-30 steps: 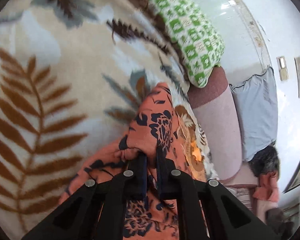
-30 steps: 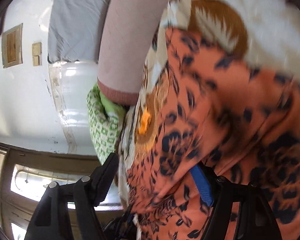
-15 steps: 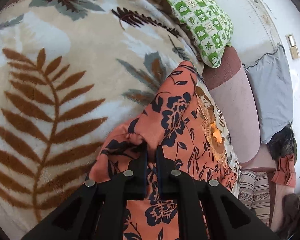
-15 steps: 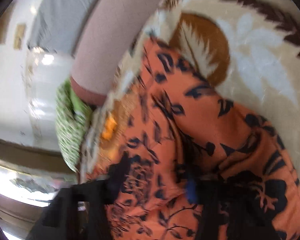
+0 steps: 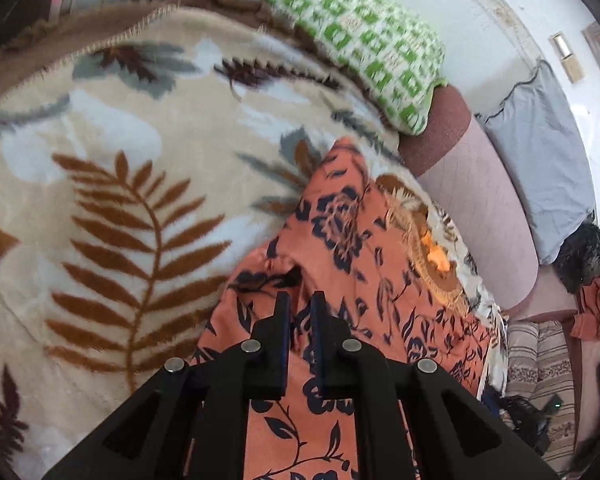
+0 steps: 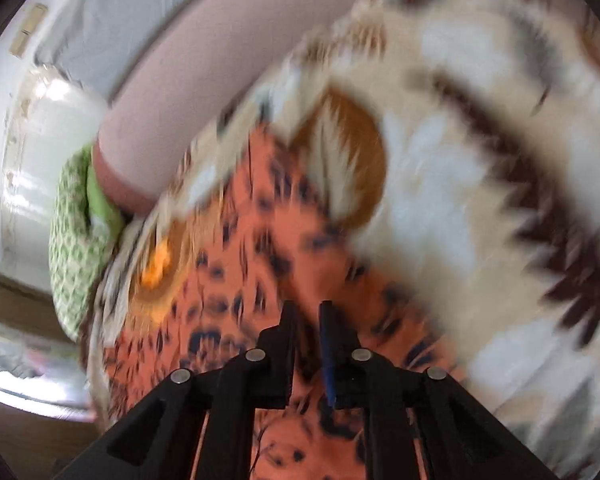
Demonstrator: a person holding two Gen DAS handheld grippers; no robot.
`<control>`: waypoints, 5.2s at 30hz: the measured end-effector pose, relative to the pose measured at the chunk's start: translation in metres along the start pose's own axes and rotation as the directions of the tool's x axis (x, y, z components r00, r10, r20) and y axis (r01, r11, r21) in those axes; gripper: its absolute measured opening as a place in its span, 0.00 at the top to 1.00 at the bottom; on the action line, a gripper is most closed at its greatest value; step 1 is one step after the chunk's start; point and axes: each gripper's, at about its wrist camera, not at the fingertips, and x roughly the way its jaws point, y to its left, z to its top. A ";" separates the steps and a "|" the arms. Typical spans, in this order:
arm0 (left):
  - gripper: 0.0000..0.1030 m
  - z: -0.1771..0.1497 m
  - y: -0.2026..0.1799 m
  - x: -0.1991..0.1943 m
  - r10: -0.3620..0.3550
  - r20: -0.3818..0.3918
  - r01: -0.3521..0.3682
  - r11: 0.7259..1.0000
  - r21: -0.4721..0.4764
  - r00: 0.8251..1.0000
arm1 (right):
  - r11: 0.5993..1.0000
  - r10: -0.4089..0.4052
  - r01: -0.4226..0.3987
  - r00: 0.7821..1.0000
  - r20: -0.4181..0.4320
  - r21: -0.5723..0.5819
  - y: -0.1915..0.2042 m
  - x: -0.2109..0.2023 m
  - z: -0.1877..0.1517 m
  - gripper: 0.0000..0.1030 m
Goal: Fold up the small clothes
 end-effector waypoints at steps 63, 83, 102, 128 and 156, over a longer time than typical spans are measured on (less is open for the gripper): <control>0.30 -0.029 -0.073 0.057 0.084 0.025 -0.088 0.939 0.333 0.996 | 0.933 0.001 0.027 0.997 0.079 -0.358 0.062 0.018 0.021 0.95; 0.21 -0.048 -0.090 0.081 0.279 0.063 -0.270 0.812 0.518 0.958 | 0.929 -0.022 -0.053 0.980 -0.200 -0.366 0.074 0.084 -0.002 0.90; 0.21 -0.068 0.003 -0.114 0.236 0.218 -0.310 0.852 0.422 0.947 | 0.893 0.368 -0.330 0.927 0.075 -0.307 -0.029 -0.174 -0.064 0.07; 0.49 -0.113 0.093 -0.099 0.062 -0.329 0.091 0.899 0.429 0.942 | 0.907 0.389 -0.415 0.759 -0.522 0.073 -0.180 -0.104 -0.137 0.39; 0.91 -0.099 0.071 -0.087 -0.057 -0.410 0.258 0.853 0.453 0.910 | 0.944 0.258 -0.326 0.811 -0.525 -0.040 -0.124 -0.098 -0.153 0.83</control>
